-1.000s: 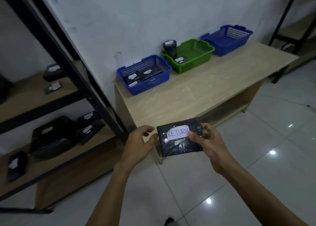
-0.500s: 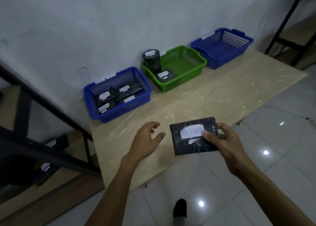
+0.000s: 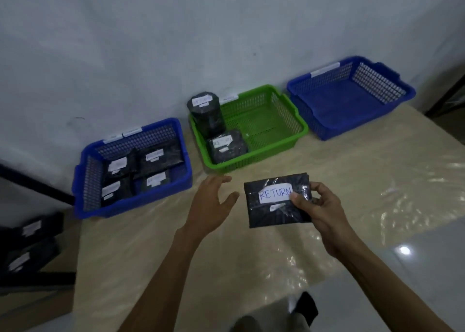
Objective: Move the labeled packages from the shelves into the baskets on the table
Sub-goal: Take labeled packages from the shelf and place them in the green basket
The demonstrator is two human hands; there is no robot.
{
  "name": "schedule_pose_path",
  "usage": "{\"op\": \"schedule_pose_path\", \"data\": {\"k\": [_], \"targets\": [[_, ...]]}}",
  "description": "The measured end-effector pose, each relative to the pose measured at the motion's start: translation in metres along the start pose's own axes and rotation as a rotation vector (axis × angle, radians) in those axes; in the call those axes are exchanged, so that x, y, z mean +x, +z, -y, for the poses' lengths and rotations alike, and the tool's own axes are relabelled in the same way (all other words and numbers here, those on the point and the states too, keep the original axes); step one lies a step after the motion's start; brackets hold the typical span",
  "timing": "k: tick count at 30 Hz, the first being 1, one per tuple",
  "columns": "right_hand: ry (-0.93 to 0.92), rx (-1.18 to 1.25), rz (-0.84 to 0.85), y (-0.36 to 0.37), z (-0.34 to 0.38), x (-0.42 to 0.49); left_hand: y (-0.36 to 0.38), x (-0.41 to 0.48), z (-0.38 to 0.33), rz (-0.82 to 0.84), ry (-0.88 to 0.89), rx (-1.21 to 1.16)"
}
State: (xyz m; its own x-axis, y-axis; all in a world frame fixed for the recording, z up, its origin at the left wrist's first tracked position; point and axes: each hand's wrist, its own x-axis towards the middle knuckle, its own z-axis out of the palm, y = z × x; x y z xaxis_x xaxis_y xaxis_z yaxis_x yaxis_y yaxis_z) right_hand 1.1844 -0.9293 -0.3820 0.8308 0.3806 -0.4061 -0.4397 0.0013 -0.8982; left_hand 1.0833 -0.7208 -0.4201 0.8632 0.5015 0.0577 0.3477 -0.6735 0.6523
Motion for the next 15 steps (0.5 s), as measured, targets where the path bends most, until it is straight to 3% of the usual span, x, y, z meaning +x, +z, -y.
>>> {"op": "schedule_pose_path", "data": {"k": [7,15], "targets": [[0.023,-0.103,0.102,-0.007,0.043,0.118,0.035,0.075,-0.008,-0.096,-0.093,0.107],[-0.015,-0.188,0.108,0.025,0.064,0.241,0.07,0.144,0.01,0.118,-0.121,0.092]]}}
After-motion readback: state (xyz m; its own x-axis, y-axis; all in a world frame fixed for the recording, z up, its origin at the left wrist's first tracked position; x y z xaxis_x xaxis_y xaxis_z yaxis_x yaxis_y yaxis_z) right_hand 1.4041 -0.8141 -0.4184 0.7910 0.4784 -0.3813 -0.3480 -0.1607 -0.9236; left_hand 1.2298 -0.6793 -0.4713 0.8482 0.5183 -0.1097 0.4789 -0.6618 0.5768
